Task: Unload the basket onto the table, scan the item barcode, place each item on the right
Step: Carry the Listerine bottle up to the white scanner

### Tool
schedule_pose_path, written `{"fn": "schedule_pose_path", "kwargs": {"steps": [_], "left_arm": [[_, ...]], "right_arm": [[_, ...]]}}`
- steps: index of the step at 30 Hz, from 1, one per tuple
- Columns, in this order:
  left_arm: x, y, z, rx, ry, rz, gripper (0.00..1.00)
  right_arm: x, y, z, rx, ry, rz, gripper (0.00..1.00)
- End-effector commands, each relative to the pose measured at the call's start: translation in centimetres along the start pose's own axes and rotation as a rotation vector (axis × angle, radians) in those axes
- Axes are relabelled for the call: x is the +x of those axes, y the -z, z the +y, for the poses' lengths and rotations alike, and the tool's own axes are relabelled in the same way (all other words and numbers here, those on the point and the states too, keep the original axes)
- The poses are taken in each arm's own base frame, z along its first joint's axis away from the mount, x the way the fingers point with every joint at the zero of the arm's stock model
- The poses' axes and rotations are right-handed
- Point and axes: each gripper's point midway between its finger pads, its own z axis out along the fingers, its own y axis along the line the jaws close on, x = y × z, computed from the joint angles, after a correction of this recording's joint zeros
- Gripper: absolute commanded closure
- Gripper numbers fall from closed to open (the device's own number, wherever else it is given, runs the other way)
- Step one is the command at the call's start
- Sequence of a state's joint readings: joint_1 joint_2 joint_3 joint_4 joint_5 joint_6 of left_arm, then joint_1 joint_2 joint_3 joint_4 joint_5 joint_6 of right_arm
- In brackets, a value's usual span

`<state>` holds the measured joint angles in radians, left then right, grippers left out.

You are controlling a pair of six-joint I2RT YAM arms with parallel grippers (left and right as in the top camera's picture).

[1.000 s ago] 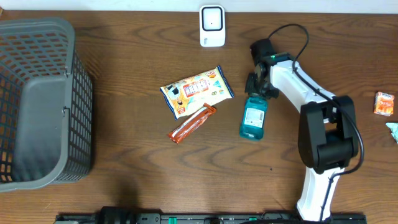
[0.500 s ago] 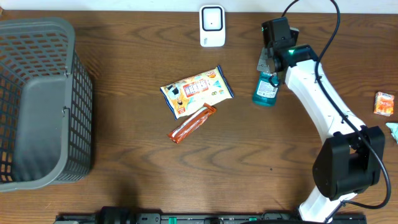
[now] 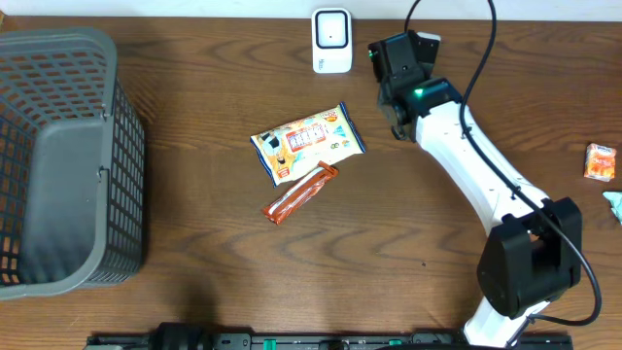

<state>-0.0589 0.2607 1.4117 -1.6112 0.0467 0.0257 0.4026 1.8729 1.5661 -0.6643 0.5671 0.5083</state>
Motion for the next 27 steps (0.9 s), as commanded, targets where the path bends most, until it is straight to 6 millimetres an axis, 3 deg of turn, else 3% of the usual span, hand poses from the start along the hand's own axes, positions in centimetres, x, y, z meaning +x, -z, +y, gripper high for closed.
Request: {"fn": "schedule_pose_path", "kwargs": {"steps": [1, 13, 15, 19, 27], "left_arm": [[1.8, 0.0, 0.0, -0.003, 0.003, 0.081, 0.01], [1.8, 0.0, 0.0, -0.003, 0.003, 0.082, 0.01], [1.8, 0.0, 0.0, -0.003, 0.003, 0.082, 0.0], [1.8, 0.0, 0.0, -0.003, 0.003, 0.082, 0.01], [1.8, 0.0, 0.0, -0.003, 0.003, 0.082, 0.01]], "right_arm": [[-0.5, 0.0, -1.1, 0.065, -0.072, -0.04, 0.94], [1.7, -0.5, -0.4, 0.017, -0.077, 0.039, 0.87], [2.1, -0.6, -0.5, 0.022, -0.081, 0.046, 0.83], [3.0, -1.0, -0.7, 0.031, -0.087, 0.059, 0.59], [3.3, -1.2, -0.7, 0.033, -0.083, 0.063, 0.45]]}}
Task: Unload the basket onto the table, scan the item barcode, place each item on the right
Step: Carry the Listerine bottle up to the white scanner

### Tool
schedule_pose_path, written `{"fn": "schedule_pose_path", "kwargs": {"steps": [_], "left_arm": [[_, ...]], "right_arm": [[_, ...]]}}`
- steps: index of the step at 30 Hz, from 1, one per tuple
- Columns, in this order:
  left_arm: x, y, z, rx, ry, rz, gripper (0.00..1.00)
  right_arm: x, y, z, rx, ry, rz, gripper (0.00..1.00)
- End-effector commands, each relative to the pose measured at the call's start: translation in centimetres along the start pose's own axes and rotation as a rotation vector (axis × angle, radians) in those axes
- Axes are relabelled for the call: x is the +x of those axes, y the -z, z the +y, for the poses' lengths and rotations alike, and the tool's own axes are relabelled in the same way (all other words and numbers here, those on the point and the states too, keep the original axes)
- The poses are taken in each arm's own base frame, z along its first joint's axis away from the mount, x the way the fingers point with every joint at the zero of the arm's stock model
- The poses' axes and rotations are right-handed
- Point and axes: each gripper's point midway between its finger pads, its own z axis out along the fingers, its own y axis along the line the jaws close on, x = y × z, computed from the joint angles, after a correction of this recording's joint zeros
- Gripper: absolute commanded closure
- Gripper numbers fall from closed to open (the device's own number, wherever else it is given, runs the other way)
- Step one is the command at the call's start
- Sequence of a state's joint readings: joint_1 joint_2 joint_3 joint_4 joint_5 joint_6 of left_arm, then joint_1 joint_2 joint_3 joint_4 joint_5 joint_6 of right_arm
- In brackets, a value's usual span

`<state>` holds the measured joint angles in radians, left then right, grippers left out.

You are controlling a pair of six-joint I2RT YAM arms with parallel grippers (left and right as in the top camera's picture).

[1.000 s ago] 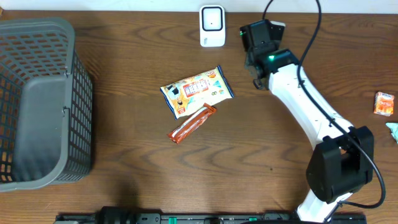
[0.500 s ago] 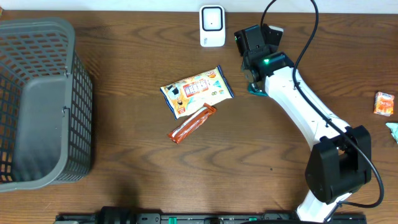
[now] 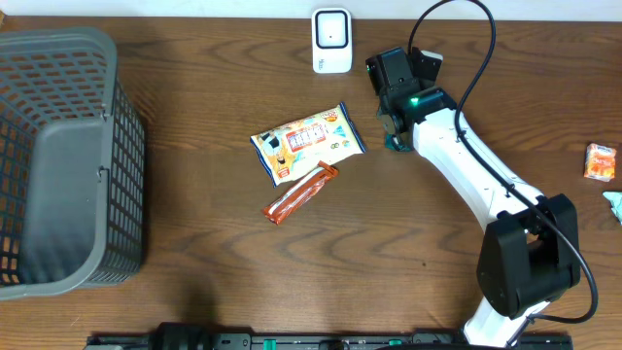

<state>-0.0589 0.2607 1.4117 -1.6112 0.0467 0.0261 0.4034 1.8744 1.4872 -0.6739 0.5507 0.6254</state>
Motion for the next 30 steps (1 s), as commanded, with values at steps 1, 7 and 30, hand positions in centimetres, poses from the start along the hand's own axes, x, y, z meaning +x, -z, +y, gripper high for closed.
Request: {"fn": "schedule_pose_path", "kwargs": {"steps": [1, 7, 30], "left_arm": [[1.8, 0.0, 0.0, -0.003, 0.004, 0.082, 0.01], [1.8, 0.0, 0.0, -0.003, 0.004, 0.082, 0.01], [1.8, 0.0, 0.0, -0.003, 0.004, 0.081, 0.01]], "right_arm": [[-0.1, 0.1, -0.1, 0.006, -0.014, -0.01, 0.44], [-0.1, 0.1, -0.1, 0.006, -0.014, -0.01, 0.39], [1.2, 10.9, -4.6, -0.033, -0.575, 0.1, 0.01]]}}
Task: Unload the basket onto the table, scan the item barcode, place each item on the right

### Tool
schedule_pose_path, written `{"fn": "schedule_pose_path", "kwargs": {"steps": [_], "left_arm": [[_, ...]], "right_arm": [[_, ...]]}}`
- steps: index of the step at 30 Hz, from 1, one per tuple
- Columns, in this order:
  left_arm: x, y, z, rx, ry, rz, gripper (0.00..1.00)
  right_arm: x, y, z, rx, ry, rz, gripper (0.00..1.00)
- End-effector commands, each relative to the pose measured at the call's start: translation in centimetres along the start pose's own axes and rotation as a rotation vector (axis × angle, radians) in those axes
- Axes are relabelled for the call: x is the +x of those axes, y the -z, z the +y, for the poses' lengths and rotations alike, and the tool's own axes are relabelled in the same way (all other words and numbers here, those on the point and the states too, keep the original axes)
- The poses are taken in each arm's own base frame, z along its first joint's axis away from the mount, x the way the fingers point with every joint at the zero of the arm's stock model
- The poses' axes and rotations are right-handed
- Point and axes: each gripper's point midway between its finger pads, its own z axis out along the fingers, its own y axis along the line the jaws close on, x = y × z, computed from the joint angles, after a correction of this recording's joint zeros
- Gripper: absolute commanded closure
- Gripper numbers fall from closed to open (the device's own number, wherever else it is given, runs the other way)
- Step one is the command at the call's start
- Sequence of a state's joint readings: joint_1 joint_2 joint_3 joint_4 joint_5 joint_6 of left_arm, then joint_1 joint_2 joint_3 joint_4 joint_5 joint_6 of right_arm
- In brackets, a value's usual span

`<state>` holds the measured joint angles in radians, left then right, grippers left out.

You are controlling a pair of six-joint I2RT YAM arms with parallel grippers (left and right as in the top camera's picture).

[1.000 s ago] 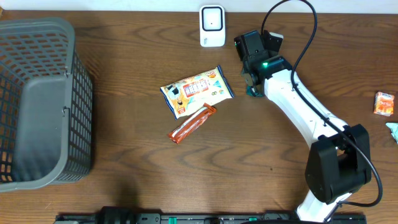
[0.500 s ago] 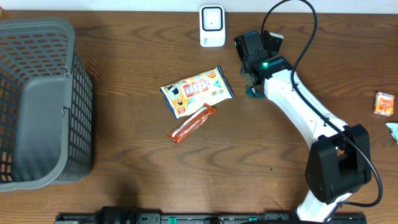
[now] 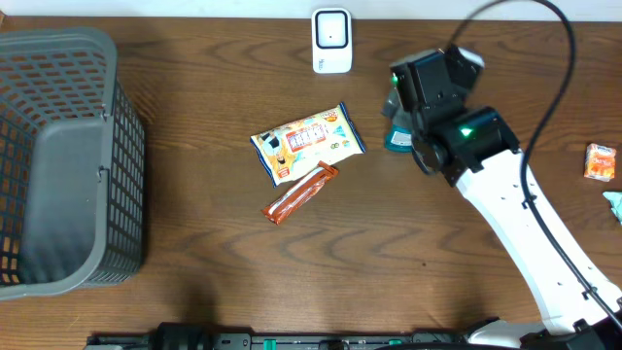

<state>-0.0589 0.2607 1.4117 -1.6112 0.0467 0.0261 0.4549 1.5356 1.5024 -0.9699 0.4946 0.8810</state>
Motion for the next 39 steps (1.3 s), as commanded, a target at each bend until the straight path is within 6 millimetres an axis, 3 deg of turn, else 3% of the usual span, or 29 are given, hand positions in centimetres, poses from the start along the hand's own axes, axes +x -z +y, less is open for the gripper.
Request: {"fn": "schedule_pose_path", "kwargs": {"steps": [1, 4, 7, 13, 17, 21, 29, 35, 39], "left_arm": [[1.8, 0.0, 0.0, -0.003, 0.004, 0.082, 0.01], [1.8, 0.0, 0.0, -0.003, 0.004, 0.082, 0.01], [1.8, 0.0, 0.0, -0.003, 0.004, 0.081, 0.01], [1.8, 0.0, 0.0, -0.003, 0.004, 0.082, 0.01], [1.8, 0.0, 0.0, -0.003, 0.004, 0.082, 0.01], [1.8, 0.0, 0.0, -0.003, 0.004, 0.082, 0.01], [1.8, 0.0, 0.0, -0.003, 0.004, 0.082, 0.01], [1.8, 0.0, 0.0, -0.003, 0.004, 0.082, 0.01], [1.8, 0.0, 0.0, -0.003, 0.004, 0.082, 0.01]], "right_arm": [[3.3, -1.3, -2.1, 0.14, -0.431, 0.092, 0.01], [6.4, -1.9, -3.2, 0.262, -0.68, 0.175, 0.01], [7.5, -3.0, -1.7, 0.253, -0.802, 0.227, 0.01], [6.8, -4.7, 2.3, 0.073, -0.576, 0.265, 0.01], [5.7, -5.2, 3.4, 0.025, -0.561, 0.213, 0.01], [5.8, -7.1, 4.4, 0.016, -0.527, 0.189, 0.01], [7.3, -11.4, 5.3, 0.051, -0.515, 0.165, 0.01], [6.2, -11.6, 4.9, 0.071, -0.505, 0.074, 0.01], [5.3, -11.6, 4.9, 0.066, -0.38, 0.028, 0.01]]}}
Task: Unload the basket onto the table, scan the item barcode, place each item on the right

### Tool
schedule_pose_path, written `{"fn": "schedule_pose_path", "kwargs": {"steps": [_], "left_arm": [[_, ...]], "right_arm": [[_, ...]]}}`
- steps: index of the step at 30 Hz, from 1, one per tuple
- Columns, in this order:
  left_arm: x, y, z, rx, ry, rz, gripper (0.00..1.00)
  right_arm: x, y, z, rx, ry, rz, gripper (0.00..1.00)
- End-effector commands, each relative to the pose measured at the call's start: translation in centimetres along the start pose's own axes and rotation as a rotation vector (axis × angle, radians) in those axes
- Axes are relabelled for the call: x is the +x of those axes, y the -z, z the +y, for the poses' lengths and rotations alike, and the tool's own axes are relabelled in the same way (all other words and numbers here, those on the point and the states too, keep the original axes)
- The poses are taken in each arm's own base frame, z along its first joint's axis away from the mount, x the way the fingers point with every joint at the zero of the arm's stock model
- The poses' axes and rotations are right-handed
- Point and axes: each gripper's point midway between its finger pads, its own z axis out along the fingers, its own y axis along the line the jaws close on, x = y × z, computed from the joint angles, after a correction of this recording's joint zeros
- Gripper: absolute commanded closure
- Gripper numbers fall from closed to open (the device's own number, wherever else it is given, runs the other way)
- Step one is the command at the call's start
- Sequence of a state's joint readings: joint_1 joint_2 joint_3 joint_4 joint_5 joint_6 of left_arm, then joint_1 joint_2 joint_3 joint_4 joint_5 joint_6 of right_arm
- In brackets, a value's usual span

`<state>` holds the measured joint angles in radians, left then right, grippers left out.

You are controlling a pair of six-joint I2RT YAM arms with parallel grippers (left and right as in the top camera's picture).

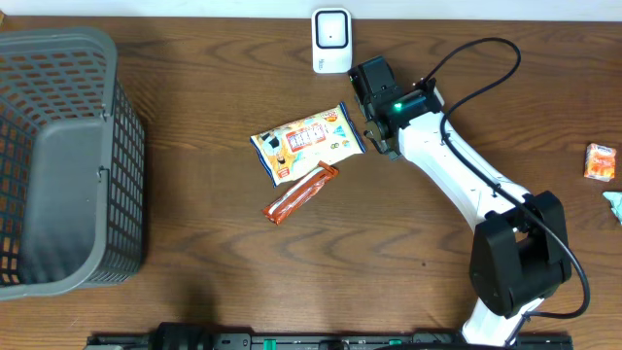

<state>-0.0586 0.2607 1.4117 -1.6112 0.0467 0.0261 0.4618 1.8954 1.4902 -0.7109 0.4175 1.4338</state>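
The white barcode scanner [331, 41] stands at the far edge of the table, near the middle. My right gripper [367, 80] is just to its right, pointing toward it. The dark wrist covers the fingers from above, so I cannot see whether they are open or hold anything. No item shows between the gripper and the scanner. A colourful snack pack [307, 142] and an orange wrapped bar [301, 192] lie flat in front of the scanner, left of the arm. The left arm is out of view.
A large grey mesh basket [126, 146] fills the left side. A small orange packet [601, 161] and a teal scrap [614, 201] lie at the right edge. The white right arm [466, 185] runs diagonally from the near right.
The right gripper was further right and nearer the camera, with a teal packet showing at its left side. Now it sits lower and further left, beside the scanner, and the teal packet is hidden.
The right gripper first stood to the right of the scanner with no item showing. Then a teal sliver showed at its near side. Then it was raised, with a teal packet showing beside it. Now it is close beside the scanner. The snack pack and bar stayed put.
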Motion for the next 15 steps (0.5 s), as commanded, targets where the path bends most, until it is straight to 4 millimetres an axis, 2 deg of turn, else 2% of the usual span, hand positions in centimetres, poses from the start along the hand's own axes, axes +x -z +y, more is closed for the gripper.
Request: {"fn": "schedule_pose_path", "kwargs": {"steps": [1, 5, 15], "left_arm": [[1.84, -0.04, 0.0, -0.003, 0.003, 0.082, 0.01], [1.84, -0.04, 0.0, -0.003, 0.003, 0.082, 0.01], [1.84, -0.04, 0.0, -0.003, 0.003, 0.082, 0.01]], "right_arm": [[-1.31, 0.7, 0.49, -0.007, 0.146, -0.108, 0.01], [-1.86, 1.03, 0.51, 0.005, 0.214, -0.171, 0.01], [-1.39, 0.13, 0.0, 0.034, 0.234, -0.175, 0.01]]}}
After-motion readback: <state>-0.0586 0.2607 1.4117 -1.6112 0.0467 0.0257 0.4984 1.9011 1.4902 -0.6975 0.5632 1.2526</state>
